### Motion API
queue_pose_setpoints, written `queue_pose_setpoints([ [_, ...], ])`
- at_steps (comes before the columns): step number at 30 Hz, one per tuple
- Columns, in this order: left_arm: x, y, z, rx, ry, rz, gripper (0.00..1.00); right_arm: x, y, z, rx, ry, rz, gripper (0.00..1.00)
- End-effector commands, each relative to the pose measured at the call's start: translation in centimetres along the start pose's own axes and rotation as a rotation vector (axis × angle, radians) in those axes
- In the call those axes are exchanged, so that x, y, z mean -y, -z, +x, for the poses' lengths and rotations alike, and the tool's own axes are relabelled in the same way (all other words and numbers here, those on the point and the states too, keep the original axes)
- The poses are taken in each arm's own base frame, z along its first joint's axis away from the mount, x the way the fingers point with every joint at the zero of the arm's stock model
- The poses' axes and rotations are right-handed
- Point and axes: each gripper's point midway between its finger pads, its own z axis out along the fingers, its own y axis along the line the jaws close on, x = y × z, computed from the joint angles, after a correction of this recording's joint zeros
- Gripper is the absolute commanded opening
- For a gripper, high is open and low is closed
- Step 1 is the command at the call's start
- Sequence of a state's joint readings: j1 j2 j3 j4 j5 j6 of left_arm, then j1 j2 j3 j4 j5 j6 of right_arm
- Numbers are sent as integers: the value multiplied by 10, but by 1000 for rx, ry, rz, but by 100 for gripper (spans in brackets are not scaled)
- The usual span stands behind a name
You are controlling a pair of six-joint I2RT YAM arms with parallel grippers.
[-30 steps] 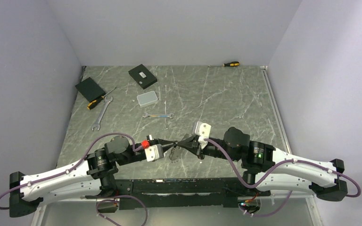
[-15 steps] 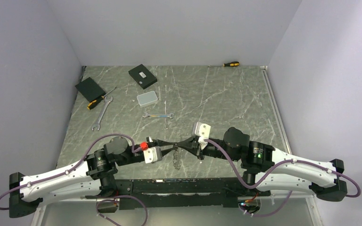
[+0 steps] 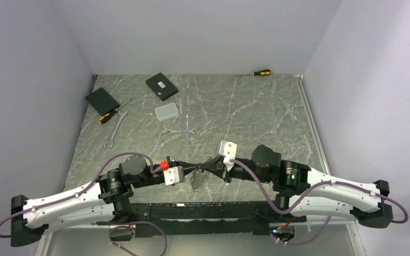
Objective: Put the keys on the keyring
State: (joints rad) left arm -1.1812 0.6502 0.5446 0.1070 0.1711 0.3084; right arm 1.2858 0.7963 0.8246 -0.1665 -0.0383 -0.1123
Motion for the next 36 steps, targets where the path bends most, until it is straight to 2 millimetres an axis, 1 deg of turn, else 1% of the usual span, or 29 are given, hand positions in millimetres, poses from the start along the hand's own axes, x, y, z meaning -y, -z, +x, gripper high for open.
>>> queue_pose_setpoints([
  [1, -6, 0, -17, 44, 0, -20, 0, 5, 3, -16, 43, -3, 26, 13],
  [4, -9, 0, -14, 19, 3, -34, 0, 6, 4, -8, -6, 0, 32, 37],
  [5, -10, 0, -12, 9, 5, -39, 0, 6, 4, -8, -19, 0, 31, 40],
  [7, -13, 0, -8, -22, 10, -55, 0, 11, 5, -6, -52, 2, 56, 43],
  [10, -21, -2, 3, -100, 19, -92, 0, 15, 5, 1, -111, 18, 71, 44],
  [12, -24, -3, 13, -167, 30, -106, 0, 17, 4, 9, -164, 35, 76, 45],
  [16, -22, -5, 22, -245, 49, -92, 0, 21, -1, 22, -241, 67, 84, 45],
  [18, -21, -5, 25, -270, 51, -83, 0, 21, -4, 26, -252, 79, 83, 45],
  [26, -19, 1, 24, -268, 86, -88, 0, 25, -13, 36, -269, 104, 98, 43],
  [31, -18, 6, 23, -277, 90, -86, 0, 24, -19, 32, -230, 114, 91, 42],
  [36, -19, 11, 18, -290, 104, -84, 0, 20, -30, 31, -222, 139, 58, 38],
])
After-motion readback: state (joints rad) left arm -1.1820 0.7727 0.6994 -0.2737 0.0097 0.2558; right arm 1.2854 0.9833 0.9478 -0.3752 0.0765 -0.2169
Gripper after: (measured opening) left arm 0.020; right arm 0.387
